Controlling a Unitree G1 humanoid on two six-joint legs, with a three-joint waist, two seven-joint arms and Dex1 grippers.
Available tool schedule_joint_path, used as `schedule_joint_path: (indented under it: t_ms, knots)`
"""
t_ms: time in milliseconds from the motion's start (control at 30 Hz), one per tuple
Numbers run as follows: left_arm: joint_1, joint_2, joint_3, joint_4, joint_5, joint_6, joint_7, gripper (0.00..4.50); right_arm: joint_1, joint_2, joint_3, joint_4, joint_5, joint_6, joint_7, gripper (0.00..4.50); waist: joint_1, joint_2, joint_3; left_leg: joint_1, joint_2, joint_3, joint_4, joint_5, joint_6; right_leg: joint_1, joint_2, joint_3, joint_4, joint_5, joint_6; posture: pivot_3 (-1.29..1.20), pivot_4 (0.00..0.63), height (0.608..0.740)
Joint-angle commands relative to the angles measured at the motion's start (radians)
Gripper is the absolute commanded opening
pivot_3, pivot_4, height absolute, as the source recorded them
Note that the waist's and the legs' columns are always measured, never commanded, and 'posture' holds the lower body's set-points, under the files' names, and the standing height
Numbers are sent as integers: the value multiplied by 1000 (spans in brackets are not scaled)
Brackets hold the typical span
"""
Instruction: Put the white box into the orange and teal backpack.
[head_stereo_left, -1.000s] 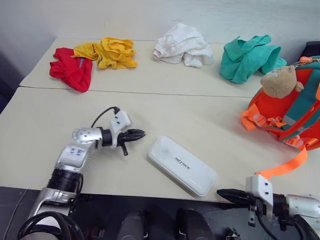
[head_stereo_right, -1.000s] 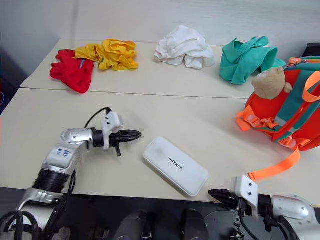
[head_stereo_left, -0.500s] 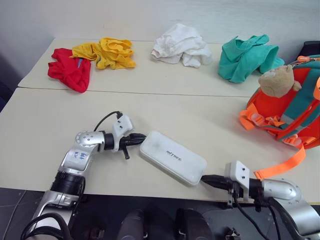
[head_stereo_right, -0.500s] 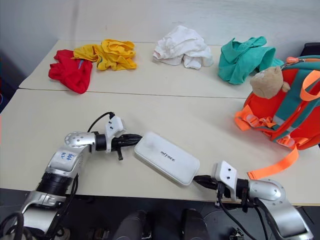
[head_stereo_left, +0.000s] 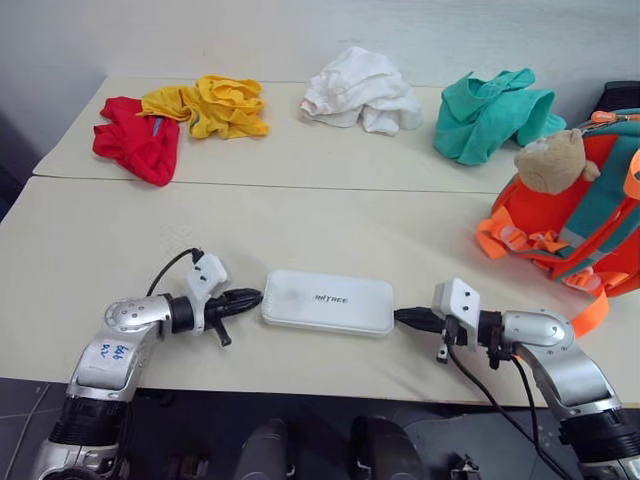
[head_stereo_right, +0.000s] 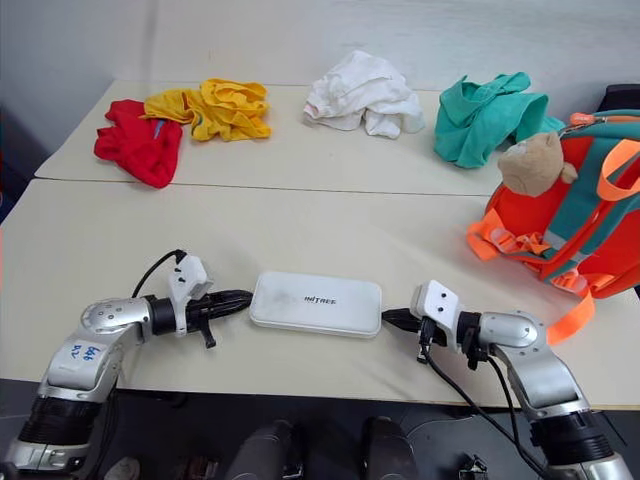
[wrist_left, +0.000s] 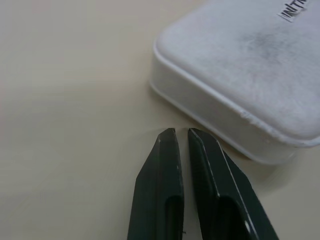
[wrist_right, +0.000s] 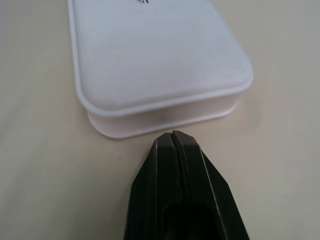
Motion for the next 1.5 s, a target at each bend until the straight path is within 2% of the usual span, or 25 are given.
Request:
schedule_joint_path:
  t_ms: [33,100,200,267,367,467,667,833,1000,1100,1267,1367,1433,1500]
  knots:
    - [19,68,114,33,-86,101,-31,1015,9,-42,-36,-25,15,-12,27,0,-4,0,0,0,0,0,0,0,0,0,0,0,0,0,0,0,150,740]
    - [5,110,154,29,-181,258,-65,1641,16,-53,-48,-28,21,-13,31,0,-4,0,0,0,1,0,-1,0,-1,0,1,0,1,0,0,0,150,740]
    - [-98,127,223,66,-362,573,-61,2591,13,-55,-50,-25,20,-14,30,0,2,0,0,0,0,0,0,0,-1,0,0,0,1,0,0,0,150,740]
    - [-182,148,212,123,-421,802,-51,3309,8,-52,-48,-20,17,-18,33,0,9,0,0,-1,-1,-3,1,1,0,1,0,-2,1,0,0,0,150,740]
    - [-298,147,158,225,-444,1011,-32,4220,-4,-47,-39,-12,16,-26,43,0,8,0,0,-2,-2,-3,2,1,0,1,1,-2,1,0,0,0,150,740]
    - [-415,98,86,343,-438,1113,-15,4220,-25,-37,-21,2,8,-42,58,0,4,0,0,-2,-2,-2,1,1,0,0,4,-2,2,0,0,0,150,740]
    - [-570,-13,3,529,-415,1131,23,4220,-83,-6,28,41,-21,-80,66,0,1,-1,0,-2,-2,-1,2,2,-1,0,6,-1,2,0,1,0,150,740]
    - [-597,-37,-90,559,-476,1131,7,4220,-124,41,64,71,-42,-106,55,0,0,-1,0,-1,-2,-1,3,2,-1,0,6,0,3,0,1,0,150,740]
    - [-598,-15,-129,562,-567,1131,-8,4220,-142,76,79,100,-63,-131,44,0,0,-1,0,-2,-2,-2,4,2,-1,0,6,0,3,0,1,0,150,740]
    - [-596,-2,-127,571,-594,1131,11,3632,-138,84,78,112,-69,-146,39,0,-1,-1,0,-2,-2,-2,4,2,-1,0,4,0,3,0,1,0,150,740]
    - [-592,27,-117,591,-651,1131,27,2069,-75,49,46,94,-54,-158,46,0,-1,-1,0,-2,-1,-2,4,2,-1,0,4,0,3,0,1,0,150,740]
    - [-563,67,-135,555,-748,1131,23,1248,-16,17,1,70,-34,-166,39,0,-1,-1,0,-2,-2,-2,4,2,-1,1,2,0,2,0,1,0,150,740]
    - [-538,95,-144,519,-802,1131,33,1226,36,-1,-48,38,-1,-167,33,0,-1,-1,0,-2,-1,-2,4,2,-1,1,1,0,2,0,1,0,150,740]
    - [-493,127,-106,462,-866,1131,42,1226,138,-11,-157,-45,123,-127,45,0,1,-1,0,-2,-1,-2,4,2,-1,0,1,0,2,0,1,0,150,740]
